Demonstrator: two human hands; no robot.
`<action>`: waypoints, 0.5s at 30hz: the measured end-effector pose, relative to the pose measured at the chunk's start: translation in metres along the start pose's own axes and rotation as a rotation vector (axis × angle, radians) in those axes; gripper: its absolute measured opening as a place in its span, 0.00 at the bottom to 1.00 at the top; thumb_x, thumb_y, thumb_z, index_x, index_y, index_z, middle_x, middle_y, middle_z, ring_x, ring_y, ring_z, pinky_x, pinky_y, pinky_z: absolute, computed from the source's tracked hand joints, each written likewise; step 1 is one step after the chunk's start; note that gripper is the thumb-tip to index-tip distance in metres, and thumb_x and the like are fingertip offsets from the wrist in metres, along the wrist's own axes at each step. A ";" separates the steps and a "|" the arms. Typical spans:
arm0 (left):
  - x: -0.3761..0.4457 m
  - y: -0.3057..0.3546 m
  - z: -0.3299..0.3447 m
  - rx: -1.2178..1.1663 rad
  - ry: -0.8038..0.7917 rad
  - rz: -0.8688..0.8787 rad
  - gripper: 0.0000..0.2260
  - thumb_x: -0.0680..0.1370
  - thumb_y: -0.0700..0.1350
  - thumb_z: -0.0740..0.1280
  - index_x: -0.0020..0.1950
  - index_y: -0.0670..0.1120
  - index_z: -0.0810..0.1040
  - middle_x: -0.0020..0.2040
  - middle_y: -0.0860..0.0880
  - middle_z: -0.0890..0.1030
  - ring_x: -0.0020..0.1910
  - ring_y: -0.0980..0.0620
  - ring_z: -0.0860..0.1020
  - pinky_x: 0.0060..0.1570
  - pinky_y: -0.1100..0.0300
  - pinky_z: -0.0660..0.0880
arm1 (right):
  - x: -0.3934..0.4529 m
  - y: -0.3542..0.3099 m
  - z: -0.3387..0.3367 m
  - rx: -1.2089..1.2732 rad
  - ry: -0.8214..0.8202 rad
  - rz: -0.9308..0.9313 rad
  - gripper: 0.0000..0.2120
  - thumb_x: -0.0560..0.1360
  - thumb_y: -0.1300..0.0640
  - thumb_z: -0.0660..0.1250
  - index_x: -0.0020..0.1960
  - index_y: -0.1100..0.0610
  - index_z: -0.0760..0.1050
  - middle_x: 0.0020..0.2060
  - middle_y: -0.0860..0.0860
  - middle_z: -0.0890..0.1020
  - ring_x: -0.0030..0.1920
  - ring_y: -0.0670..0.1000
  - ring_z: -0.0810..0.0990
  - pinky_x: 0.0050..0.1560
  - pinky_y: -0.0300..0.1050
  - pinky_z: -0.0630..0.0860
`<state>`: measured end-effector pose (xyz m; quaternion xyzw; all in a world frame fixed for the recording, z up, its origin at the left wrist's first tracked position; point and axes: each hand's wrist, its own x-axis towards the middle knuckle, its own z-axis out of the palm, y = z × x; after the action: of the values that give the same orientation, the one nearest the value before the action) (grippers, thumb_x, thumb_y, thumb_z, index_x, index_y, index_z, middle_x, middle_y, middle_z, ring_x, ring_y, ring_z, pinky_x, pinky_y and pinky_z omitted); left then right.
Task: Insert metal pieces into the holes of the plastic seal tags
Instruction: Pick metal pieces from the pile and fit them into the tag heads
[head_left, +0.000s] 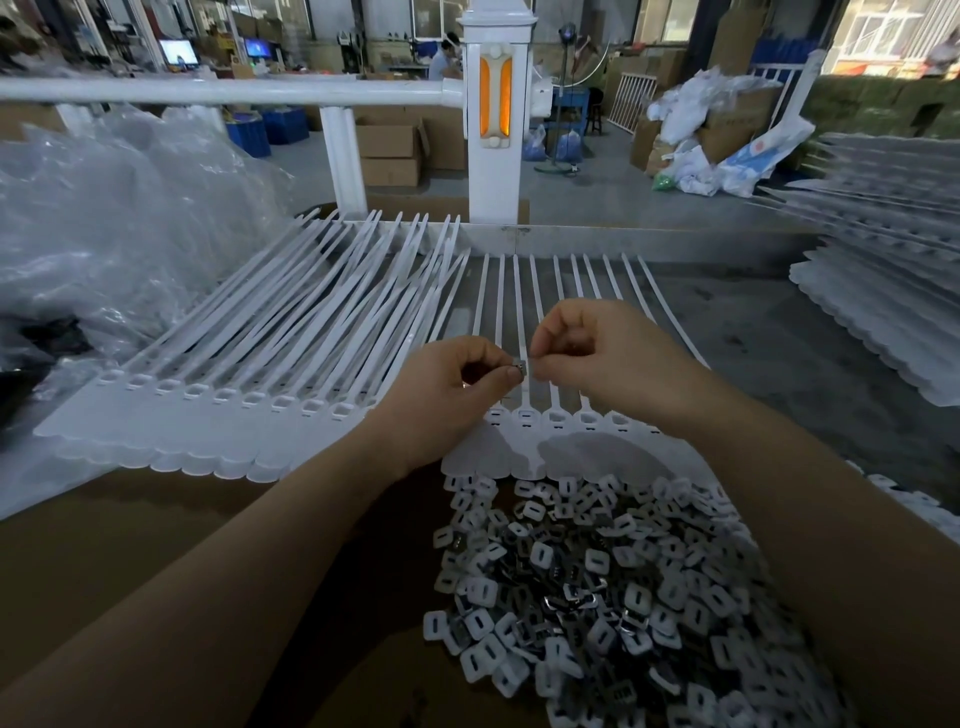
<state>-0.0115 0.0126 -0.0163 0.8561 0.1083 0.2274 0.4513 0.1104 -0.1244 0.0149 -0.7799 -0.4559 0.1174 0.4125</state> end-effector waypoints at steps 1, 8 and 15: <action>0.000 0.000 0.001 0.036 0.014 0.006 0.04 0.79 0.44 0.69 0.45 0.46 0.81 0.28 0.62 0.75 0.28 0.67 0.72 0.30 0.76 0.66 | 0.001 0.001 0.000 -0.012 0.014 0.024 0.06 0.73 0.59 0.71 0.44 0.49 0.79 0.37 0.45 0.84 0.33 0.40 0.80 0.29 0.29 0.71; -0.001 0.002 0.003 0.107 0.040 0.036 0.05 0.78 0.43 0.69 0.45 0.44 0.82 0.33 0.56 0.77 0.29 0.65 0.73 0.31 0.75 0.66 | -0.003 -0.003 -0.001 0.055 -0.002 0.023 0.02 0.75 0.55 0.70 0.44 0.48 0.81 0.34 0.41 0.83 0.32 0.36 0.79 0.27 0.26 0.68; -0.002 0.001 0.004 0.120 0.045 -0.008 0.04 0.78 0.47 0.69 0.45 0.49 0.81 0.36 0.55 0.80 0.32 0.64 0.73 0.33 0.73 0.67 | -0.003 -0.005 0.003 -0.014 -0.034 0.062 0.06 0.75 0.54 0.69 0.40 0.48 0.80 0.32 0.41 0.82 0.29 0.37 0.77 0.26 0.28 0.68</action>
<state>-0.0114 0.0088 -0.0181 0.8759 0.1352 0.2377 0.3974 0.1041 -0.1236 0.0166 -0.7943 -0.4393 0.1400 0.3957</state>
